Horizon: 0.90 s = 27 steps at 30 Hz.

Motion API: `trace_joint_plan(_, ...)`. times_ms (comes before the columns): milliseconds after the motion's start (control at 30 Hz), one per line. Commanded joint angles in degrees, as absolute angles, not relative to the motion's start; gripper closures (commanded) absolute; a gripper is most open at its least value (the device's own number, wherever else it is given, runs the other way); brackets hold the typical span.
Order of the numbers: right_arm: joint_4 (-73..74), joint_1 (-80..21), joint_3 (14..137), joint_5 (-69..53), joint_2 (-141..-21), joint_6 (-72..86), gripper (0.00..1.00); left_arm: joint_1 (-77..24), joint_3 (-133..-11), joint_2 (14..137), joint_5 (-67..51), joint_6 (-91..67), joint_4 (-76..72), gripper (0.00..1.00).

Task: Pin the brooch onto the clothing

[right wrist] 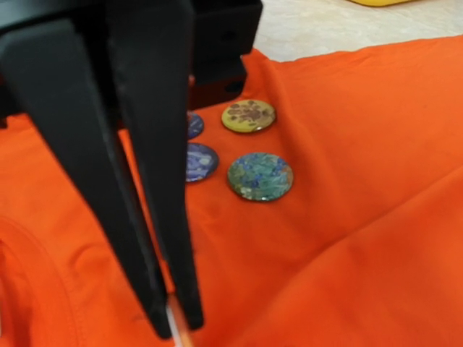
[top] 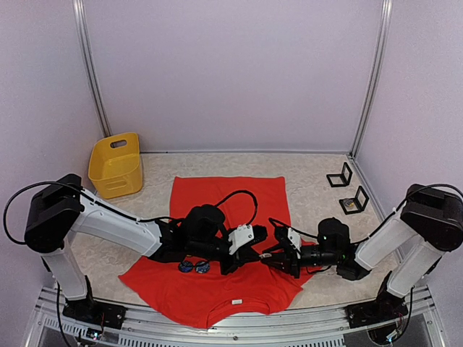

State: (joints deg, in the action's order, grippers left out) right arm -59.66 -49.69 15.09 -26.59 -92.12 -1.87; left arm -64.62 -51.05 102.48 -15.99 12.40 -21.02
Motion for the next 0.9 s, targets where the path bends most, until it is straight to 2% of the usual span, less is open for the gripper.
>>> trace_joint_plan(0,-58.47,-47.80,16.69,-24.46,-90.13,2.09,0.76,-66.56,-50.88,100.81,-18.04,14.53,-20.32,1.00)
trace_joint_plan(400,-59.67,-45.05,15.64,-25.05,-89.57,6.90,0.82,-66.97,-50.15,100.48,-16.45,14.33,-20.19,1.00)
trace_joint_plan(633,-60.17,-44.90,14.70,-25.96,-88.86,6.39,0.79,-66.97,-49.43,100.06,-14.71,13.91,-20.51,1.00)
trace_joint_plan(700,-59.86,-44.89,15.05,-26.54,-88.93,5.98,0.74,-67.07,-49.49,100.10,-14.85,13.77,-20.64,1.00)
trace_joint_plan(767,-58.87,-44.84,15.30,-28.53,-88.63,4.99,0.60,-67.06,-49.48,100.11,-14.34,13.71,-20.78,1.00)
trace_joint_plan(867,-56.76,-44.85,14.94,-29.84,-86.53,3.31,0.53,-67.08,-49.11,100.11,-11.47,13.62,-21.49,1.00)
